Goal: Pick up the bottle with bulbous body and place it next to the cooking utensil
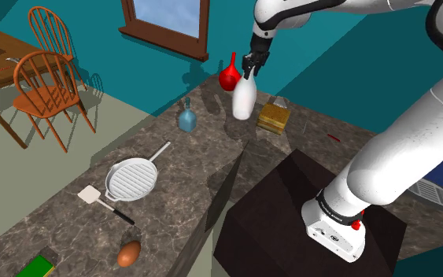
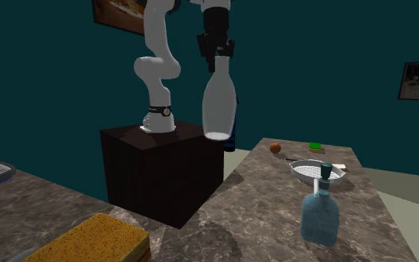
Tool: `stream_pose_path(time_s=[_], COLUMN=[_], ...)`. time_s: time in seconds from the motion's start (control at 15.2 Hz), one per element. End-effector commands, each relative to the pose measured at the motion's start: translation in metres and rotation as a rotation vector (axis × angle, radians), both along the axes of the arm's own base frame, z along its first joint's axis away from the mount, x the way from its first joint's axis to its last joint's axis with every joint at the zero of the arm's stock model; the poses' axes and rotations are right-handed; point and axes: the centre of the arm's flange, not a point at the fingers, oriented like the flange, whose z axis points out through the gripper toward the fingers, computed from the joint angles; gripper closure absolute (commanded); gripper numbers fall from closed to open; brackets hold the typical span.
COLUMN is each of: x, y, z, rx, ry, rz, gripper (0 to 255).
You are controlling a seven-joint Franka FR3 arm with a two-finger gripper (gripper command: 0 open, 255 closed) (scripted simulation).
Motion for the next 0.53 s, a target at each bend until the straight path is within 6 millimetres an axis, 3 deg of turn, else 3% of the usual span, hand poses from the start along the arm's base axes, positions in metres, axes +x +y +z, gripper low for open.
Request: stream_pose_path(time_s=[0.0,0.46], x=[0.000,0.000], y=[-0.001,-0.001], z=[0.011,0.048], rx=[0.000,0.000], ry=[0.000,0.000], rz=[0.000,0.000], gripper=[255,255])
